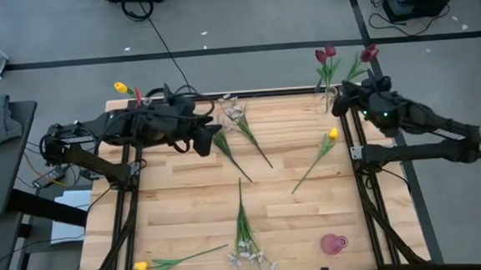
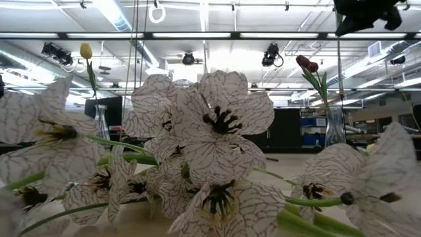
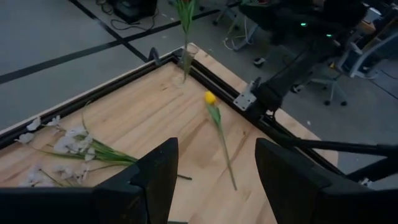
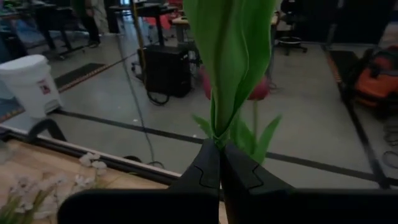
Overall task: Sort flowers into vase by color
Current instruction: Put the red flower into the right transparent vase
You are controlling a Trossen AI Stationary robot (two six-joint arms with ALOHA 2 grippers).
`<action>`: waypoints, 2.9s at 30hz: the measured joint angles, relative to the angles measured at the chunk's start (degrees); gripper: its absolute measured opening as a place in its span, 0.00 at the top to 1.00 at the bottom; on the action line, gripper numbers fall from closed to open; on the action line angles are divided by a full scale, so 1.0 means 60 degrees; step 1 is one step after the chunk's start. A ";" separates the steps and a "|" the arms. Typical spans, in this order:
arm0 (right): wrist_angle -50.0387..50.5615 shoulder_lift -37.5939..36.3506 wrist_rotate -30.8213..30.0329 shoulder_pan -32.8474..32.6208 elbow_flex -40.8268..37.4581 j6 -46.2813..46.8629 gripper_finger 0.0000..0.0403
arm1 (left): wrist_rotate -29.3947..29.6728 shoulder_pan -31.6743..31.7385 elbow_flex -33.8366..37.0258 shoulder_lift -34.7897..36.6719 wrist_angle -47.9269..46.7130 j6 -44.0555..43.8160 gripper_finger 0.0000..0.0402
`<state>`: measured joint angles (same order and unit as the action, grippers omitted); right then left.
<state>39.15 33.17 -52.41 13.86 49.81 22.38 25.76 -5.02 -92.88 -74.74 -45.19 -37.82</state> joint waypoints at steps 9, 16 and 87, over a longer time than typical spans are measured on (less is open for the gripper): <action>-0.2524 -0.0436 0.2632 0.2720 -0.0802 -0.2267 0.98 | -0.0424 -0.0626 0.0000 -0.0003 -0.0011 0.0581 0.46; -0.2741 -0.0072 0.5012 0.5127 -0.0802 -0.2562 0.98 | -0.0409 -0.0812 0.0000 -0.0001 -0.0015 0.0650 0.46; -0.2828 -0.0054 0.6664 0.7399 -0.2788 -0.2428 0.66 | 0.0093 -0.0808 0.0000 -0.0007 0.0094 0.0007 0.46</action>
<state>22.18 32.85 -12.43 58.26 33.08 7.81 26.33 -9.87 -92.88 -74.78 -44.62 -37.77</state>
